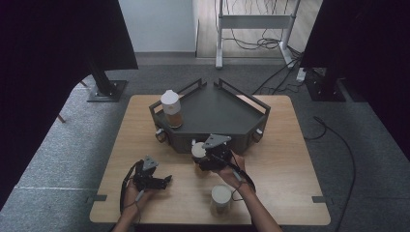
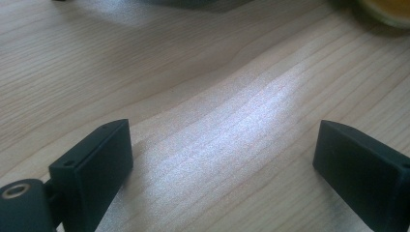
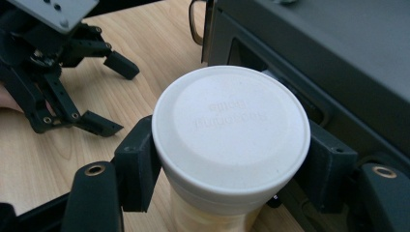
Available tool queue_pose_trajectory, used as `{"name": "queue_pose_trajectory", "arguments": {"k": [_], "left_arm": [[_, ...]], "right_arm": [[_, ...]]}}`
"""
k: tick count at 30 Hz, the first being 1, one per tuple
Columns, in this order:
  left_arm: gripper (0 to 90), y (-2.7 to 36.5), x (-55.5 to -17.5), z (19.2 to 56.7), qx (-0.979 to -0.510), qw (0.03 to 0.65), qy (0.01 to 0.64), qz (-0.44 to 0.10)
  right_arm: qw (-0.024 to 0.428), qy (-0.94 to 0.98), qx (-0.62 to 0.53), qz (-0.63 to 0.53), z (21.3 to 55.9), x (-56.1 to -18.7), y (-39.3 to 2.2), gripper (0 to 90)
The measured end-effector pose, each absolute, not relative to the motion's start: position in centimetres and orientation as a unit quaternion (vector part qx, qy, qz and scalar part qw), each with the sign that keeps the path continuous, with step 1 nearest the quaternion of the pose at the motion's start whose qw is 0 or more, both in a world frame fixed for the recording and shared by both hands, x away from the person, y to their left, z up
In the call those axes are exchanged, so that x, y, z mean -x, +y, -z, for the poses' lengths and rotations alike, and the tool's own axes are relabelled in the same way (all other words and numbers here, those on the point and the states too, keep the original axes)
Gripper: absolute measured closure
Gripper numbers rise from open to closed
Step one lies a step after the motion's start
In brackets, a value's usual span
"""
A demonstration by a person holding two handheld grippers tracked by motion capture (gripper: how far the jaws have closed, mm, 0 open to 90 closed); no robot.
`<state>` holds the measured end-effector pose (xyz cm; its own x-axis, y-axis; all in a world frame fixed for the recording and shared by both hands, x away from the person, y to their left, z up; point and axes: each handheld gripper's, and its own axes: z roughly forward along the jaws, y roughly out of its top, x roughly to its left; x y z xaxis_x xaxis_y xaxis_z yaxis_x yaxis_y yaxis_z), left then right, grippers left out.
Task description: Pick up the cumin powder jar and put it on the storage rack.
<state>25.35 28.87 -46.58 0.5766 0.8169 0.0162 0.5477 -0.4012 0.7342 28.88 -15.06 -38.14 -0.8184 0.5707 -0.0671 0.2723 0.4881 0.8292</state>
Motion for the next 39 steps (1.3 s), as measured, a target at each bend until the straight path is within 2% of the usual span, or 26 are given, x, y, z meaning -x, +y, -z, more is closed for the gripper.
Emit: {"name": "queue_pose_trajectory", "arguments": {"k": [22,39], "left_arm": [[5.4,28.8,-25.5,46.5,-0.818,0.35,0.416,-0.189],[4.8,28.8,-25.5,46.5,-0.819,0.35,0.415,-0.188]], "right_arm": [[0.183,0.834,-0.26,-0.451,33.1,-27.7,-16.6,33.0],[0.191,0.816,-0.288,-0.463,29.6,-28.2,-17.1,33.1]]}}
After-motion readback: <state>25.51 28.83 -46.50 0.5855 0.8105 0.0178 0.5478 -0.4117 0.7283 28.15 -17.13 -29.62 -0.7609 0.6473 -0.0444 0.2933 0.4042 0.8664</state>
